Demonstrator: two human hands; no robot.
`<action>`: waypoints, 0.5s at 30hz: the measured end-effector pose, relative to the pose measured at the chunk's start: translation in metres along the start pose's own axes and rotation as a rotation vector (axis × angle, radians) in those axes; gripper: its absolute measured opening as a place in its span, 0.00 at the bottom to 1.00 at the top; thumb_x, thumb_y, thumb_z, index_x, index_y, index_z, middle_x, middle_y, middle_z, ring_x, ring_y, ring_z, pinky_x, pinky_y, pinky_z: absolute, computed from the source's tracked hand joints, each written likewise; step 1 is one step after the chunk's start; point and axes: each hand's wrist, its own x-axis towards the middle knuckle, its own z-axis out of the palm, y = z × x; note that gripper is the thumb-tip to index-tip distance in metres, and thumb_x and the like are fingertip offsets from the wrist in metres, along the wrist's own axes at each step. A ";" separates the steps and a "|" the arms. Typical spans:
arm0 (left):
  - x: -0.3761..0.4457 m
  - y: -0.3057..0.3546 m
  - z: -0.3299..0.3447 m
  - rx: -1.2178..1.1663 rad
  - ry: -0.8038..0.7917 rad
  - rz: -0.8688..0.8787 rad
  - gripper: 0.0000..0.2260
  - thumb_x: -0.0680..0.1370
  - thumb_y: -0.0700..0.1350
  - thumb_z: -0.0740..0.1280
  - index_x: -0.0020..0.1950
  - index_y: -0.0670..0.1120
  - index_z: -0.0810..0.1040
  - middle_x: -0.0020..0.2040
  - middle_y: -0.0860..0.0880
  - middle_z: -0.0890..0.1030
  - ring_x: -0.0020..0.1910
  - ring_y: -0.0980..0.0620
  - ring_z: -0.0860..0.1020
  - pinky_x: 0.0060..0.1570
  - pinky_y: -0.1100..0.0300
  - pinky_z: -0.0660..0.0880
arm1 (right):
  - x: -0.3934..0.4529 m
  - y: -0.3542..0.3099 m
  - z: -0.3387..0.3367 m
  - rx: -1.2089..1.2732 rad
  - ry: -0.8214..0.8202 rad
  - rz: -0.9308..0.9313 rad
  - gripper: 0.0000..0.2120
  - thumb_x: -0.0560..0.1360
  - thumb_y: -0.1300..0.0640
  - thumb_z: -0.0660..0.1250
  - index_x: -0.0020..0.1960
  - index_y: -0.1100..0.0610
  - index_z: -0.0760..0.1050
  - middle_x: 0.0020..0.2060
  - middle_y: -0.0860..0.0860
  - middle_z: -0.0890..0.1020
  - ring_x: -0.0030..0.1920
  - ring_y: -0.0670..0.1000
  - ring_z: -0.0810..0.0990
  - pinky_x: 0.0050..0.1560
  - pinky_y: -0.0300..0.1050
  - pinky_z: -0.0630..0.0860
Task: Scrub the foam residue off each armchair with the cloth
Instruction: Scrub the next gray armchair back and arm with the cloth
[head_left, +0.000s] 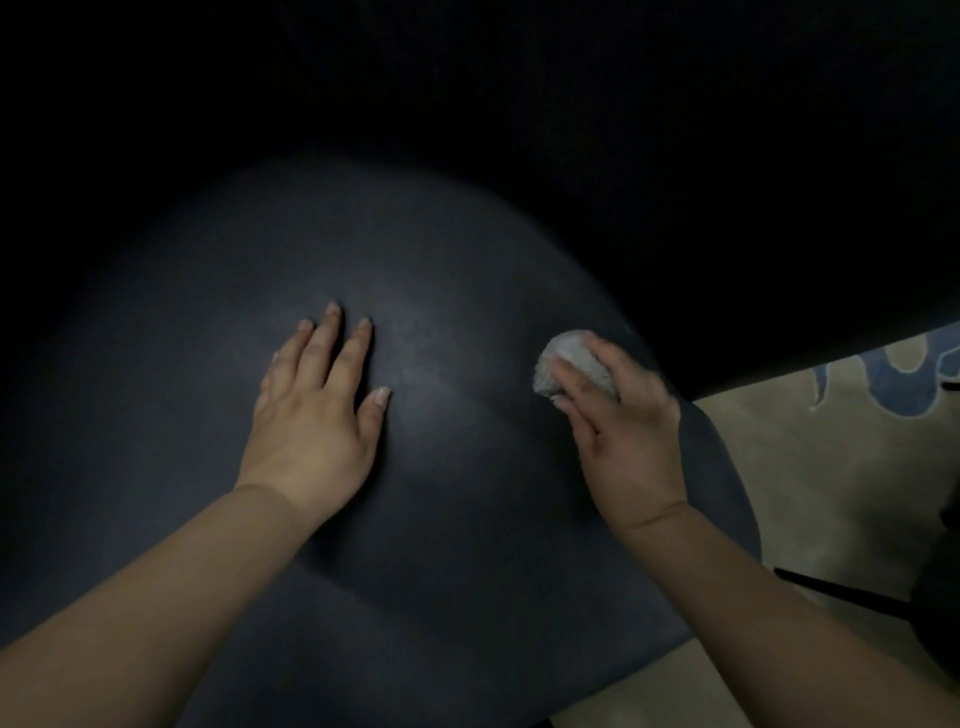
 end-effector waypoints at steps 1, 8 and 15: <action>0.000 0.000 0.000 -0.001 -0.001 0.003 0.28 0.79 0.59 0.51 0.78 0.53 0.53 0.79 0.51 0.49 0.77 0.50 0.46 0.74 0.48 0.49 | 0.005 0.003 0.000 0.043 0.055 0.114 0.19 0.74 0.62 0.69 0.64 0.52 0.77 0.65 0.57 0.74 0.60 0.59 0.75 0.59 0.59 0.72; 0.001 -0.002 0.005 -0.019 -0.003 -0.005 0.28 0.79 0.59 0.50 0.78 0.55 0.50 0.79 0.54 0.46 0.77 0.53 0.43 0.74 0.49 0.46 | 0.043 -0.016 0.030 0.266 0.316 0.478 0.15 0.79 0.63 0.63 0.65 0.57 0.74 0.55 0.37 0.73 0.54 0.27 0.71 0.54 0.20 0.64; 0.001 -0.003 0.005 -0.029 -0.005 0.006 0.29 0.78 0.62 0.47 0.78 0.56 0.49 0.79 0.54 0.45 0.76 0.54 0.42 0.73 0.53 0.41 | 0.077 -0.024 0.018 0.433 0.030 0.278 0.18 0.79 0.62 0.63 0.69 0.56 0.72 0.67 0.50 0.70 0.65 0.37 0.69 0.60 0.20 0.58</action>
